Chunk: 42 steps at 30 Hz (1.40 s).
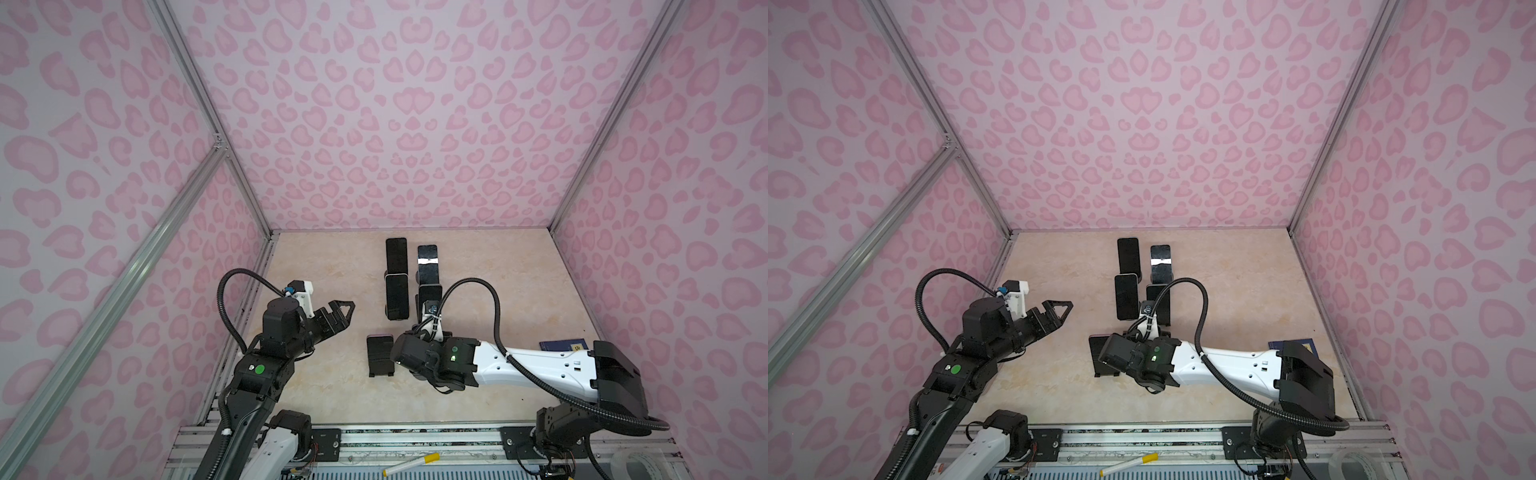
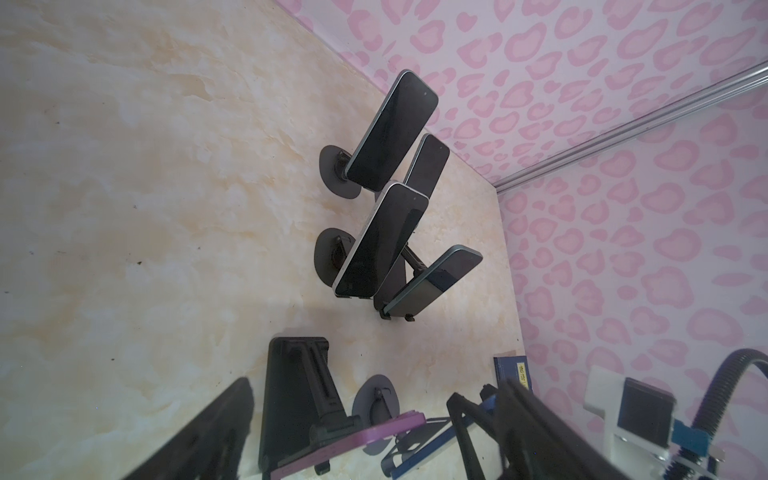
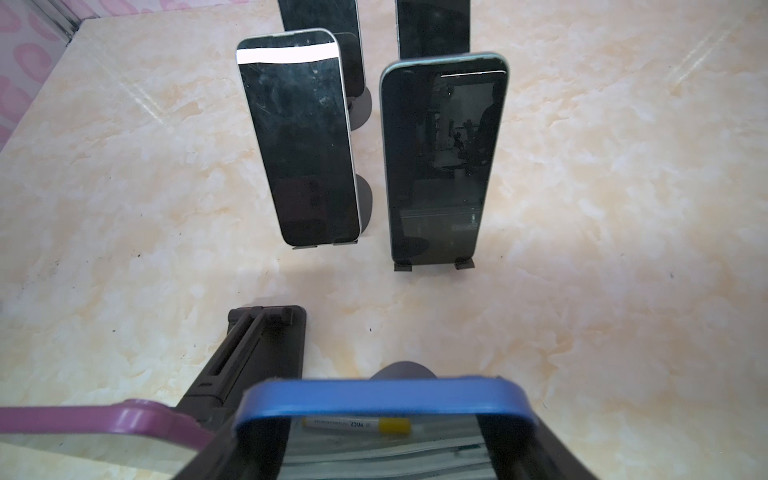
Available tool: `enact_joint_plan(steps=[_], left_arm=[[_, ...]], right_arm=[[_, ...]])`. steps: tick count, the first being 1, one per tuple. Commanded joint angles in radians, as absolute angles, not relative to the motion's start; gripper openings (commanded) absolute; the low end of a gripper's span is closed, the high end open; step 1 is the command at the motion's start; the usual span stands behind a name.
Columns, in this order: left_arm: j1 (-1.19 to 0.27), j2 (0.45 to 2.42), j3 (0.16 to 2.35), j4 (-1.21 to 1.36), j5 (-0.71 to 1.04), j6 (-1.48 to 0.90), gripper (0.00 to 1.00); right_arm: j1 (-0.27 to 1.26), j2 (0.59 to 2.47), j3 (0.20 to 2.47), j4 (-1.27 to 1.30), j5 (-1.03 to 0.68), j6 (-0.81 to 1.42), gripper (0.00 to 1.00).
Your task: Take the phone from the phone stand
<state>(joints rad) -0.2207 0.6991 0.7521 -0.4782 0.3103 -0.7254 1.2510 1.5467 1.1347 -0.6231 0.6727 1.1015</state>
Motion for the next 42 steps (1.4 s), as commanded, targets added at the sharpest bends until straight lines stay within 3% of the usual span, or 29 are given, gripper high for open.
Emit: enact_joint_plan(steps=[1, 21, 30, 42], left_arm=[[-0.221, 0.707, 0.772, -0.440, 0.339, -0.729, 0.93], [-0.295, 0.804, 0.886, -0.376, 0.359, -0.733, 0.92], [-0.405, 0.863, 0.928, -0.348, 0.390, -0.678, 0.90], [-0.541, 0.957, 0.998, -0.335, 0.341, -0.635, 0.90]], right_arm=[[1.253, 1.532, 1.126, -0.607, 0.692, 1.082, 0.67], [1.250, 1.470, 1.193, -0.654, 0.727, 0.957, 0.65], [1.229, 1.417, 1.198, -0.682, 0.744, 0.903, 0.65], [1.085, 1.266, 1.112, -0.713, 0.703, 0.769, 0.63]])
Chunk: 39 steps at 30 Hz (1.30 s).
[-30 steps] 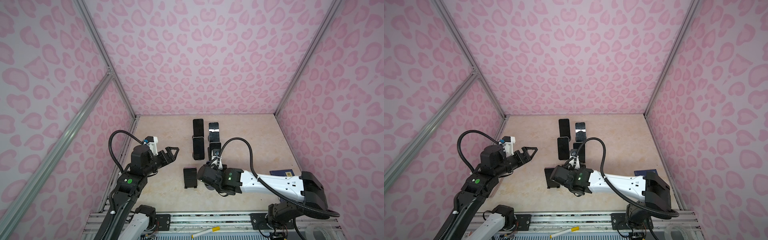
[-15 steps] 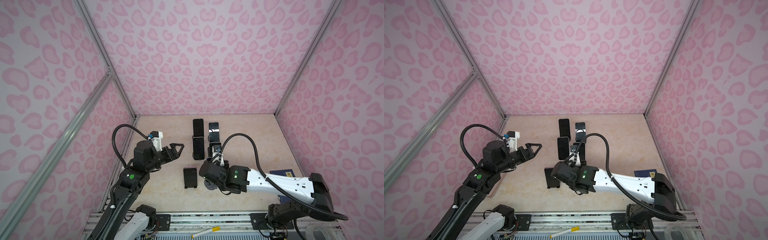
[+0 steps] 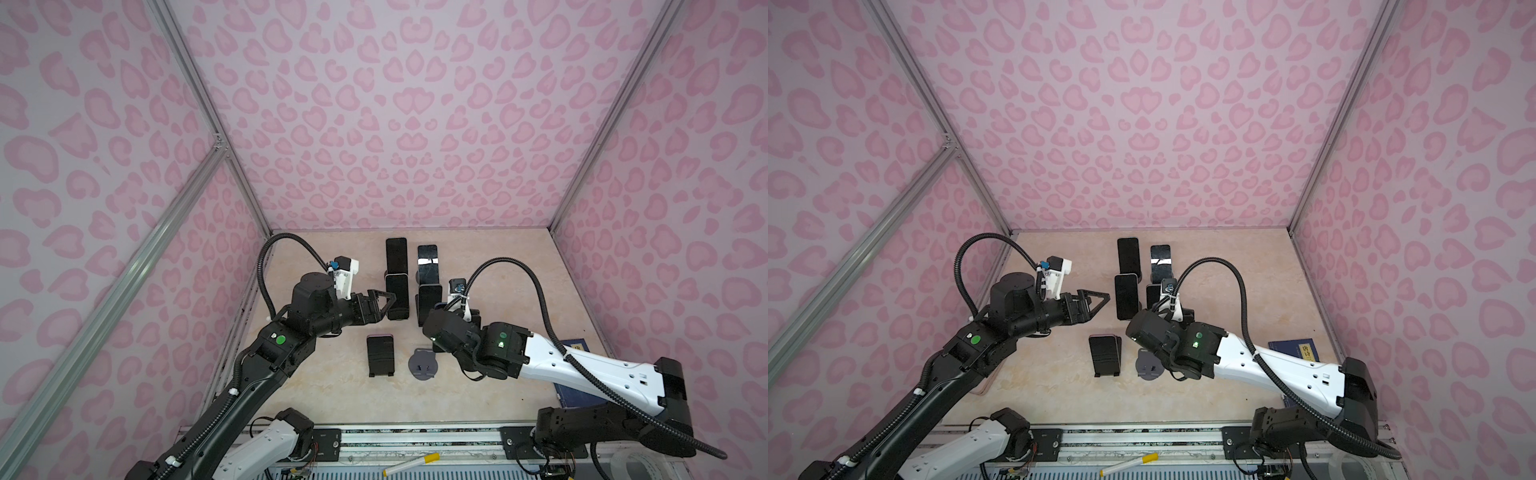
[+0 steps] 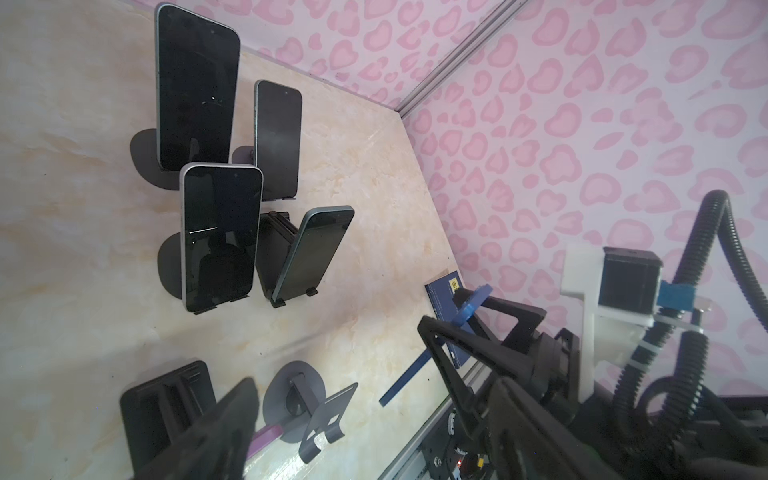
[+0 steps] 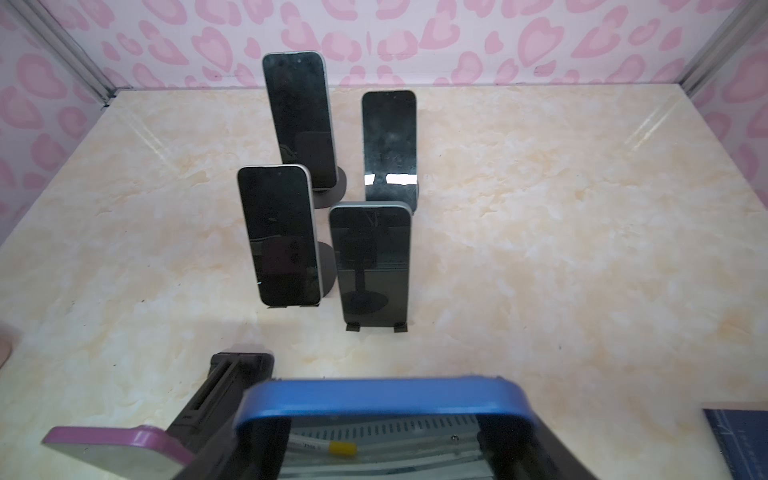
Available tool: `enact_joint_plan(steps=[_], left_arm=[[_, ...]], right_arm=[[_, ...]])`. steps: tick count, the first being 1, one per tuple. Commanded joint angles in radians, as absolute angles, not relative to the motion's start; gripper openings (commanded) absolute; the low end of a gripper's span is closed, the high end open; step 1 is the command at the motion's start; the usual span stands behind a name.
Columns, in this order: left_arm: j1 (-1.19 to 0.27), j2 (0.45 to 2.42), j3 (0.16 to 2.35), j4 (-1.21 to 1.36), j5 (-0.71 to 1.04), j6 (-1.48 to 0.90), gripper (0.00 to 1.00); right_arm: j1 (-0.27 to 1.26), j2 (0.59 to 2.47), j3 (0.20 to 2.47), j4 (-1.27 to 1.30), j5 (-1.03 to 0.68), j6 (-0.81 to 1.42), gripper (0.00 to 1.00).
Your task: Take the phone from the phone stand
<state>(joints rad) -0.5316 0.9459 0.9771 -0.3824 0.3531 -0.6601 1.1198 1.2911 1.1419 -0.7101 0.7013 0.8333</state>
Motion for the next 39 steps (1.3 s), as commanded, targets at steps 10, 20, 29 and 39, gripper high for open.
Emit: enact_joint_plan(steps=[10, 20, 29, 39], left_arm=[[-0.555, 0.994, 1.042, -0.345, 0.337, -0.607, 0.90], [-0.561, 1.013, 1.052, -0.341, 0.338, -0.608, 0.90], [-0.561, 1.013, 1.018, -0.339, 0.312, -0.603, 0.91], [-0.561, 0.986, 0.966, -0.356, 0.201, -0.617, 0.92]], right_arm=[[0.845, 1.129, 0.921, -0.578, 0.543, 0.609, 0.63], [0.670, 1.111, 0.824, -0.447, 0.384, 0.509, 0.62], [0.545, 1.200, 0.842, -0.420, 0.264, 0.449, 0.62], [0.481, 1.384, 0.887, -0.371, 0.189, 0.440, 0.62]])
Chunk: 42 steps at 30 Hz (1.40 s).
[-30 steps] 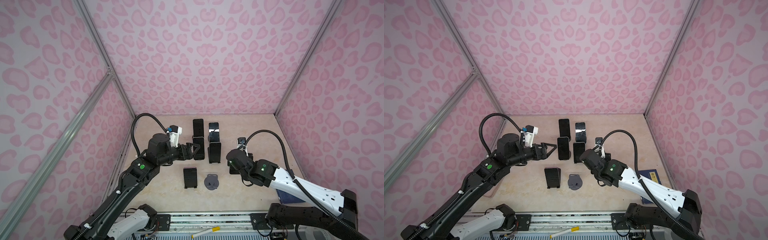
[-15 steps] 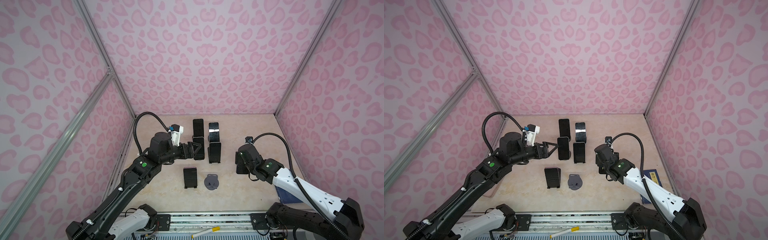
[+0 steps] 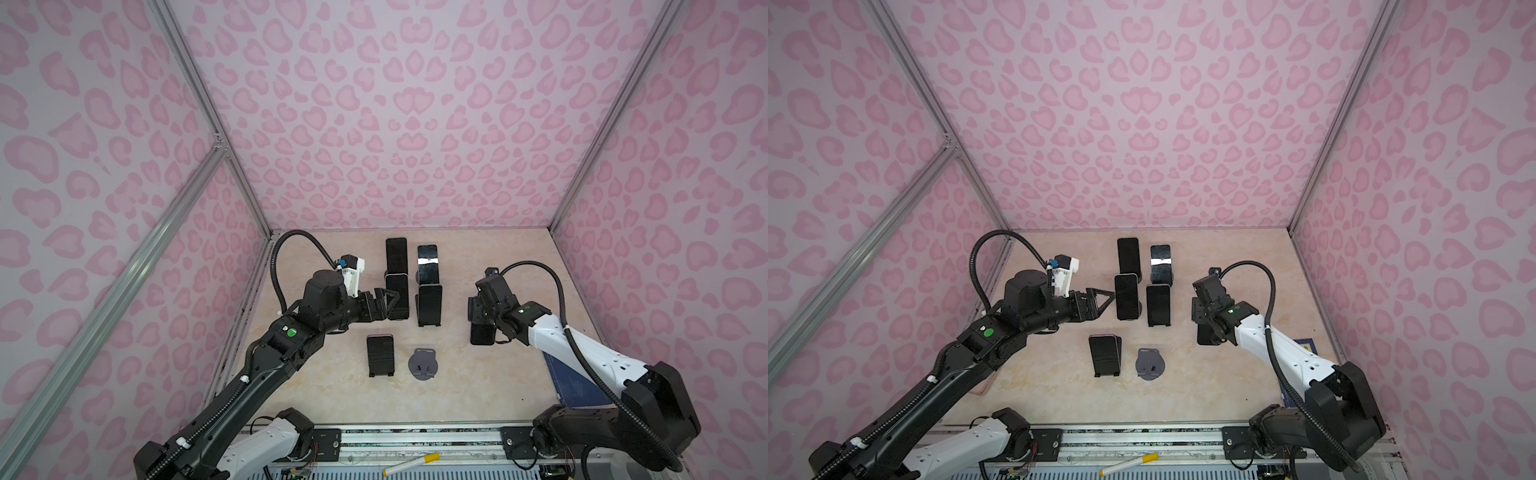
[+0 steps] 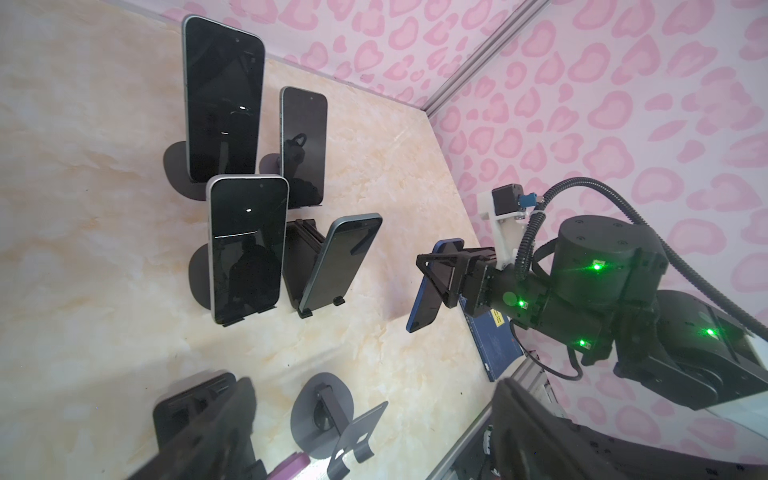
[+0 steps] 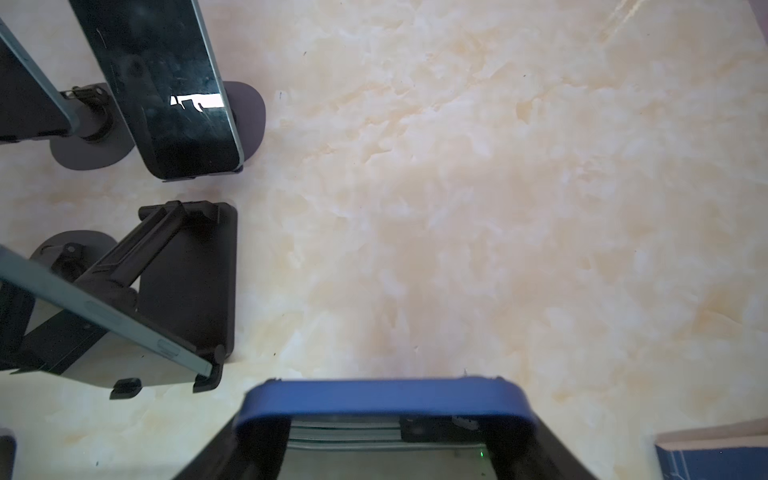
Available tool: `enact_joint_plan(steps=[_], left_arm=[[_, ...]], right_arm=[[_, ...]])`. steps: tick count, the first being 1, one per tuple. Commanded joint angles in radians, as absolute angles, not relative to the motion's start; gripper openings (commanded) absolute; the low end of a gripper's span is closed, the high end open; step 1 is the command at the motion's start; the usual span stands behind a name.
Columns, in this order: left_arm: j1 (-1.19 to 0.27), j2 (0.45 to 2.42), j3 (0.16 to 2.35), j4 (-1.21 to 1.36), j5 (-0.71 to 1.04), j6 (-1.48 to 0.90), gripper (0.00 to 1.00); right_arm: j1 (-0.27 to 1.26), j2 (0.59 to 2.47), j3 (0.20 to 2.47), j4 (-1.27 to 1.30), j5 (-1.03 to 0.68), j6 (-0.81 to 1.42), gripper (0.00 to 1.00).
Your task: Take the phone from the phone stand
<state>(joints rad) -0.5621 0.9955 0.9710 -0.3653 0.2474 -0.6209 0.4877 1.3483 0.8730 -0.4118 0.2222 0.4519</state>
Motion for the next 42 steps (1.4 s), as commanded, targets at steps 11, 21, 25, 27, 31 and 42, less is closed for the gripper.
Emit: enact_joint_plan(steps=[11, 21, 25, 27, 31, 42], left_arm=[[-0.561, 0.992, 0.946, -0.348, 0.206, -0.657, 0.94], [-0.561, 0.990, 0.942, -0.342, 0.228, -0.675, 0.95], [-0.561, 0.984, 0.936, -0.333, 0.223, -0.678, 0.95], [-0.561, 0.986, 0.934, -0.333, 0.218, -0.676, 0.95], [-0.561, 0.993, 0.933, -0.341, 0.216, -0.668, 0.96], [-0.561, 0.981, 0.919, -0.341, 0.210, -0.666, 0.96]], right_arm=[[0.431, 1.571, 0.990, -0.402, 0.081, 0.380, 0.61], [0.403, 1.707, 1.058, -0.430, 0.059, 0.379, 0.60], [0.400, 1.736, 1.064, -0.430, 0.062, 0.395, 0.59], [0.397, 1.748, 1.070, -0.431, 0.064, 0.403, 0.59], [0.393, 1.771, 1.080, -0.429, 0.072, 0.414, 0.59], [0.391, 1.834, 1.102, -0.430, 0.083, 0.431, 0.59]])
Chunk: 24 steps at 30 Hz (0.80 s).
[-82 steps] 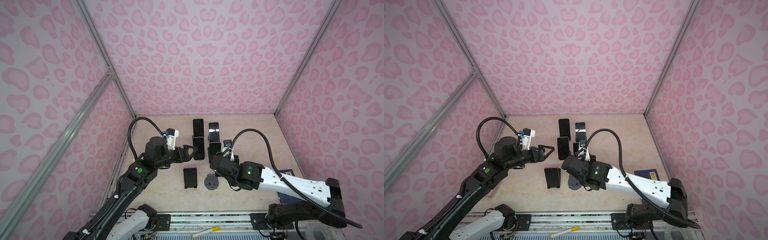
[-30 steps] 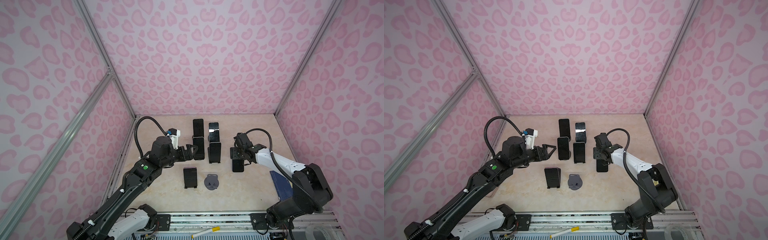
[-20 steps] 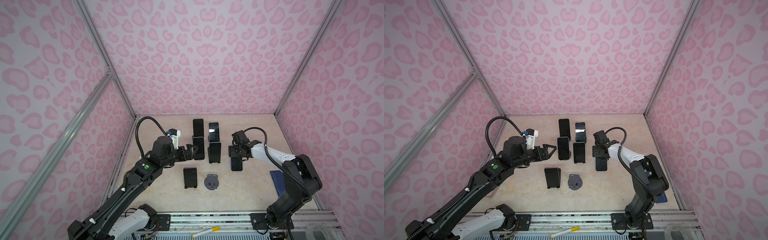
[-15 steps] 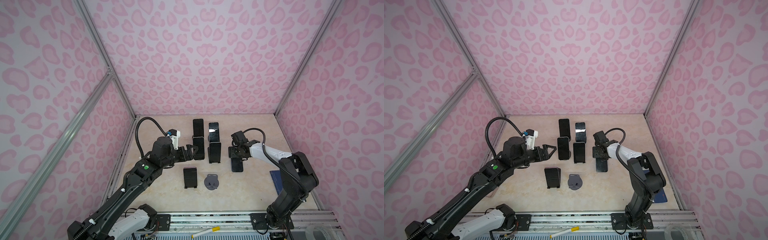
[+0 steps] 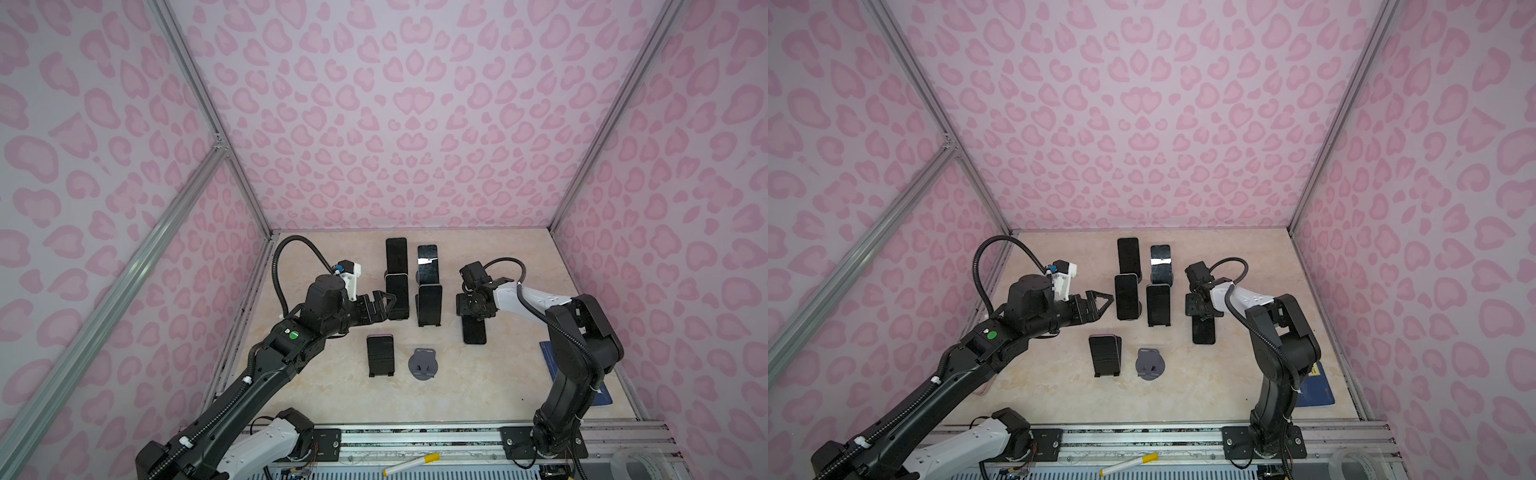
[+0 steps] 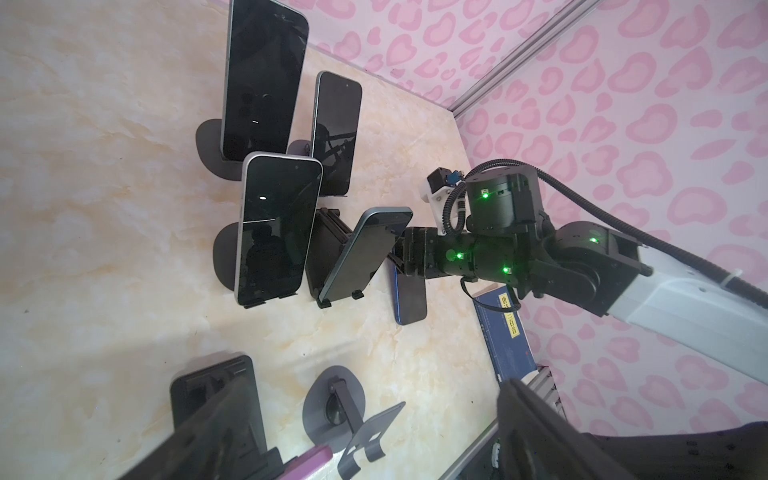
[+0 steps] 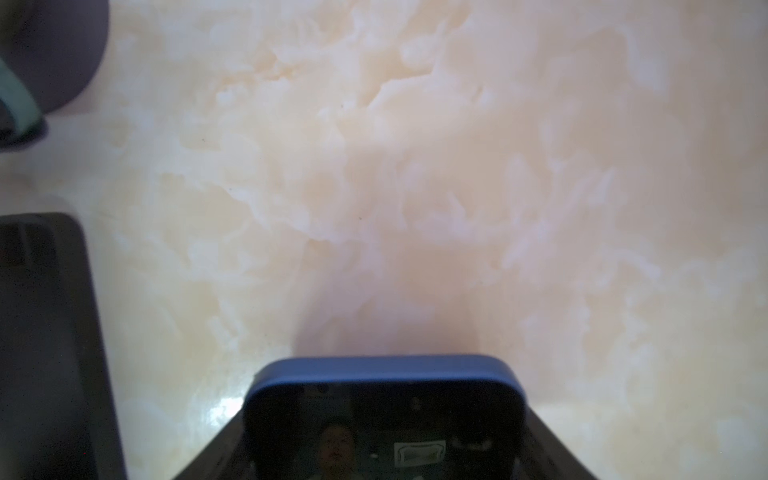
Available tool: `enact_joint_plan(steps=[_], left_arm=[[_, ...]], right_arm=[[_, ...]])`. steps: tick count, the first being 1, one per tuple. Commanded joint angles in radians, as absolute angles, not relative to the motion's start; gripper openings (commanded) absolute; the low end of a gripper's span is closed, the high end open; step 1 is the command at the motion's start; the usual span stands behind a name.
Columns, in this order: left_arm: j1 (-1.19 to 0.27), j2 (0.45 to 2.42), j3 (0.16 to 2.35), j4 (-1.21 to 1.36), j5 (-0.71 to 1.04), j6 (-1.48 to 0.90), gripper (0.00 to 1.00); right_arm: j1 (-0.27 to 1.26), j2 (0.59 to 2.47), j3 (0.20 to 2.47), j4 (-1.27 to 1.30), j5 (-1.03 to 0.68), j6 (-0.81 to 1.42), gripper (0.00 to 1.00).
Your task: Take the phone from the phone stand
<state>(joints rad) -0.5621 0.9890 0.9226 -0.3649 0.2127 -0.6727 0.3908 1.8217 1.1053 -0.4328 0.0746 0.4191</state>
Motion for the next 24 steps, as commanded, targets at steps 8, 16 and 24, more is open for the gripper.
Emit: enact_joint_plan(steps=[8, 16, 24], left_arm=[[-0.561, 1.001, 0.925, -0.333, 0.211, -0.661, 0.96], [-0.561, 1.001, 0.923, -0.339, 0.216, -0.662, 0.96], [-0.561, 0.983, 0.913, -0.343, 0.206, -0.654, 0.96]], right_arm=[[0.396, 1.849, 1.083, -0.411, 0.052, 0.406, 0.65], [0.396, 1.878, 1.086, -0.409, 0.052, 0.433, 0.70], [0.405, 1.883, 1.079, -0.401, 0.057, 0.436, 0.73]])
